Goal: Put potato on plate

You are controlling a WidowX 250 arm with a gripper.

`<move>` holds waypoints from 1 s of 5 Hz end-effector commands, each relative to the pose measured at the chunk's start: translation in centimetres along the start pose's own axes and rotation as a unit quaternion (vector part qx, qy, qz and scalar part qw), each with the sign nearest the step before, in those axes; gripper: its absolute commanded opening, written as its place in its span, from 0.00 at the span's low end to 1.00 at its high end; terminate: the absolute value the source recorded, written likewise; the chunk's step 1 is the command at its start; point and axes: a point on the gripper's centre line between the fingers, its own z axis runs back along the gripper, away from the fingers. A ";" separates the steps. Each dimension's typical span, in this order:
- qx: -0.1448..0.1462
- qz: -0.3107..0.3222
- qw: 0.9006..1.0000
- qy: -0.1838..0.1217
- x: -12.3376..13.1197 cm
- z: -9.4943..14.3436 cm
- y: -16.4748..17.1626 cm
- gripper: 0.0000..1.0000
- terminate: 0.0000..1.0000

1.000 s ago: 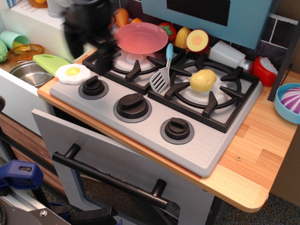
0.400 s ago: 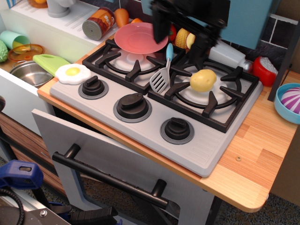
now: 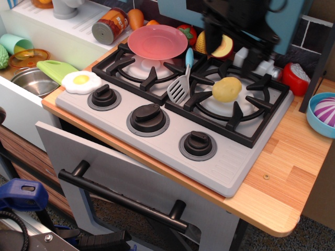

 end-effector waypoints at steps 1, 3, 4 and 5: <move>-0.011 0.004 0.999 -0.032 0.0 -0.6 -0.4 1.00 0.00; -0.014 -0.008 0.999 -0.040 0.8 -2.9 0.4 1.00 0.00; -0.018 -0.004 0.999 -0.046 1.6 -3.7 0.1 1.00 0.00; -0.026 -0.010 0.998 -0.050 2.2 -5.1 0.3 1.00 0.00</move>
